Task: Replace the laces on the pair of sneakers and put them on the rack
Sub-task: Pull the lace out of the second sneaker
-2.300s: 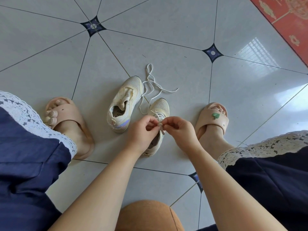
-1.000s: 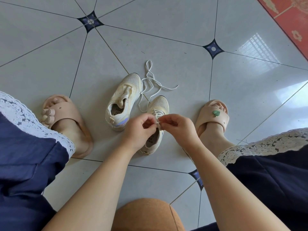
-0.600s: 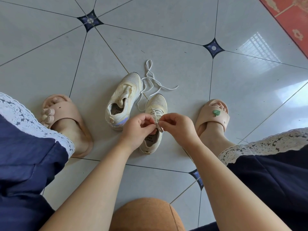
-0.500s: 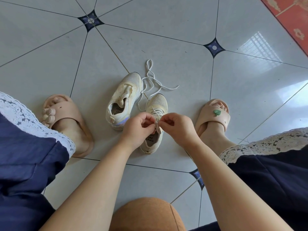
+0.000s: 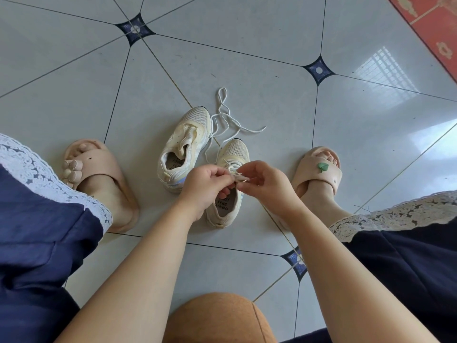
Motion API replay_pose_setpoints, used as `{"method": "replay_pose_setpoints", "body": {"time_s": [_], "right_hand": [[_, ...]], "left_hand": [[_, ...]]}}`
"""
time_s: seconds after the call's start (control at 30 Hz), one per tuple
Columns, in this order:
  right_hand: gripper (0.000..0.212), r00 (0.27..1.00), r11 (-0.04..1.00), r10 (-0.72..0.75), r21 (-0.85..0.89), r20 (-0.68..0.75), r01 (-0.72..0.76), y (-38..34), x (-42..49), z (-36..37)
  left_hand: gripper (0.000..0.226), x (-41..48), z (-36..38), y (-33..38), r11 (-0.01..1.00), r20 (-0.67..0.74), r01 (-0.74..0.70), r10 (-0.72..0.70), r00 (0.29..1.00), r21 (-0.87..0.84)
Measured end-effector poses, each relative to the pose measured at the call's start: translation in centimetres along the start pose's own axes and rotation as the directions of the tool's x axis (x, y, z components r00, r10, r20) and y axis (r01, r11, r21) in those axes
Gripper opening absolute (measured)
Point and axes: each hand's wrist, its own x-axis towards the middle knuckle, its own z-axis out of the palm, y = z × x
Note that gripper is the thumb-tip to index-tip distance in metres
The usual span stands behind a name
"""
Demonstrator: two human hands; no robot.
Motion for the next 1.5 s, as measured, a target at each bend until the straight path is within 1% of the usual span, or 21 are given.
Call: {"method": "replay_pose_setpoints", "body": {"time_s": [0.03,0.1,0.2,0.3,0.37,0.47,0.5,0.53,0.6,0.67,0.77,0.87,0.97,1.07,1.17,1.23,1.33,1.37,1.4,1.43,1.5], "right_hand": [[0.013,0.999,0.998,-0.017,-0.061,-0.050,0.014,0.0,0.1,0.1],[0.010,0.989,0.997,-0.017,-0.072,-0.144,0.007,0.0,0.2,0.4],[0.017,0.976,0.987,0.106,0.139,-0.190,-0.080,-0.3,0.2,0.7],[0.018,0.945,0.901,0.296,0.370,-0.142,-0.226,-0.8,0.4,1.3],[0.016,0.927,0.848,0.361,0.447,-0.098,-0.283,-0.9,0.6,1.6],[0.004,0.948,0.867,0.295,0.450,-0.120,-0.213,-1.0,0.4,1.2],[0.009,0.955,0.885,0.254,0.434,-0.152,-0.167,-0.8,0.2,1.0],[0.015,0.960,0.917,0.206,0.380,-0.191,-0.122,-0.6,0.0,0.8],[0.020,0.967,0.990,0.067,0.139,-0.245,-0.033,-0.6,-0.2,0.6],[0.024,0.973,0.996,-0.062,-0.083,-0.222,0.045,-0.5,-0.3,0.8],[0.007,0.947,0.925,-0.238,-0.349,-0.214,0.153,-0.8,-0.3,1.1],[0.011,0.931,0.805,-0.334,-0.559,-0.146,0.201,-1.1,-0.2,1.1],[0.017,0.933,0.733,-0.353,-0.641,-0.070,0.229,-1.2,0.1,0.9],[0.018,0.931,0.724,-0.362,-0.642,-0.045,0.251,-0.7,0.2,0.7],[0.011,0.936,0.736,-0.352,-0.624,-0.020,0.264,0.0,0.2,1.2],[0.006,0.949,0.804,-0.306,-0.552,-0.069,0.220,0.2,0.1,1.8],[0.010,0.974,0.941,-0.102,-0.337,-0.200,0.030,0.2,0.3,2.7],[0.012,0.973,0.976,-0.008,-0.214,-0.230,-0.042,0.1,0.4,2.8],[0.015,0.968,0.994,0.096,-0.028,-0.232,-0.106,-0.1,0.4,2.9],[0.018,0.962,0.968,0.189,0.203,-0.195,-0.149,-0.3,0.3,3.0],[0.024,0.954,0.766,0.295,0.611,-0.057,-0.200,-0.4,0.3,3.1]], "left_hand": [[0.016,0.0,0.1,0.1,0.999,0.008,0.022,-0.022,1.000,-0.034],[0.015,0.0,0.3,0.2,0.990,0.036,0.074,-0.070,0.997,-0.122],[0.014,-0.2,0.3,0.3,0.971,0.087,0.127,-0.111,0.990,-0.204],[0.010,-0.1,0.2,0.2,0.957,0.123,0.171,-0.145,0.982,-0.235],[0.009,0.0,0.3,0.2,0.925,0.130,0.223,-0.191,0.973,-0.307],[0.015,0.1,0.5,0.3,0.844,0.114,0.309,-0.288,0.951,-0.439],[0.016,0.2,0.6,0.4,0.813,0.109,0.330,-0.318,0.942,-0.479],[0.016,0.2,0.6,0.5,0.787,0.109,0.348,-0.342,0.933,-0.509],[0.014,0.3,0.7,0.7,0.757,0.119,0.377,-0.374,0.920,-0.534],[0.012,0.4,0.8,1.0,0.752,0.128,0.397,-0.392,0.911,-0.526],[0.015,0.4,0.9,1.0,0.767,0.133,0.413,-0.402,0.906,-0.492],[0.017,0.3,0.8,0.8,0.791,0.124,0.411,-0.401,0.908,-0.453],[0.018,0.5,0.7,0.7,0.812,0.128,0.398,-0.381,0.915,-0.426],[0.016,0.5,0.9,0.7,0.821,0.144,0.396,-0.370,0.918,-0.411],[0.020,0.5,1.1,0.5,0.802,0.168,0.419,-0.385,0.908,-0.427],[0.023,0.5,1.1,0.4,0.802,0.164,0.409,-0.376,0.912,-0.435],[0.024,0.6,1.0,0.5,0.825,0.147,0.374,-0.345,0.927,-0.424],[0.024,0.6,1.0,0.5,0.833,0.145,0.362,-0.332,0.932,-0.418],[0.023,0.6,1.0,0.5,0.843,0.145,0.351,-0.320,0.936,-0.408],[0.022,0.6,1.0,0.6,0.854,0.143,0.340,-0.308,0.941,-0.393],[0.022,0.7,0.9,0.6,0.877,0.131,0.319,-0.291,0.948,-0.360]]}}
